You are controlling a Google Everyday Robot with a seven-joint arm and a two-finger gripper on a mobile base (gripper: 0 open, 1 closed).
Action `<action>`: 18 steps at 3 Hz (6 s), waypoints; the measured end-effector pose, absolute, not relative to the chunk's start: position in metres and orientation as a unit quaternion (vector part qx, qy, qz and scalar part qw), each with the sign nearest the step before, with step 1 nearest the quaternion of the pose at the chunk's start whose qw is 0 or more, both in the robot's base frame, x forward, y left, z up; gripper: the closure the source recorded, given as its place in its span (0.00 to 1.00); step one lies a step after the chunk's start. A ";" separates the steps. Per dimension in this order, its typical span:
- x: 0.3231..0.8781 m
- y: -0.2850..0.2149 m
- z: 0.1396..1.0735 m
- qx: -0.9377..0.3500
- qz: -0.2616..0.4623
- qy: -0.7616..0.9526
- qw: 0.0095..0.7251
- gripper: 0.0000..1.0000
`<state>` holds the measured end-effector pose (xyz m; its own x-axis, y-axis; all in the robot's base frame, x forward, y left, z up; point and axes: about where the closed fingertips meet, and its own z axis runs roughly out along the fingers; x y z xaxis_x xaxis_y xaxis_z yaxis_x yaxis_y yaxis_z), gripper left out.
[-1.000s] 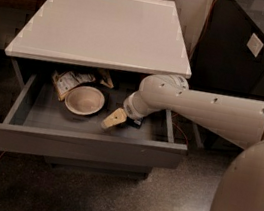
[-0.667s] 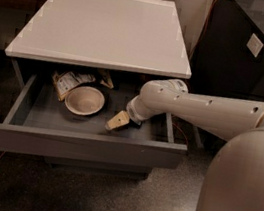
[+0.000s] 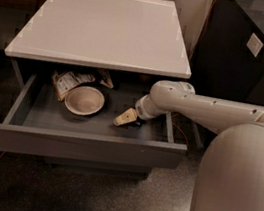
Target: Pick rxbar blueberry from top drawer and place on counter
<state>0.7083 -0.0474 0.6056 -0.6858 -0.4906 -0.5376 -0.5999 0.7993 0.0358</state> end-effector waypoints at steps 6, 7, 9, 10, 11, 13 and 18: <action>0.704 -0.043 0.636 -0.321 0.099 0.900 0.280 1.00; 0.671 -0.020 0.686 -0.363 0.119 0.871 0.309 1.00; 0.635 0.001 0.733 -0.403 0.143 0.841 0.332 1.00; 0.620 0.010 0.760 -0.421 0.162 0.825 0.339 1.00; 0.603 0.018 0.807 -0.451 0.182 0.801 0.350 1.00; 0.604 0.025 0.860 -0.486 0.183 0.778 0.353 1.00; 0.772 0.009 0.910 -0.487 0.129 0.774 0.384 0.83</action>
Offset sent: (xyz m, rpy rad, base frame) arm 0.0211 -0.0145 -0.0012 -0.0371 -0.0262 -0.0163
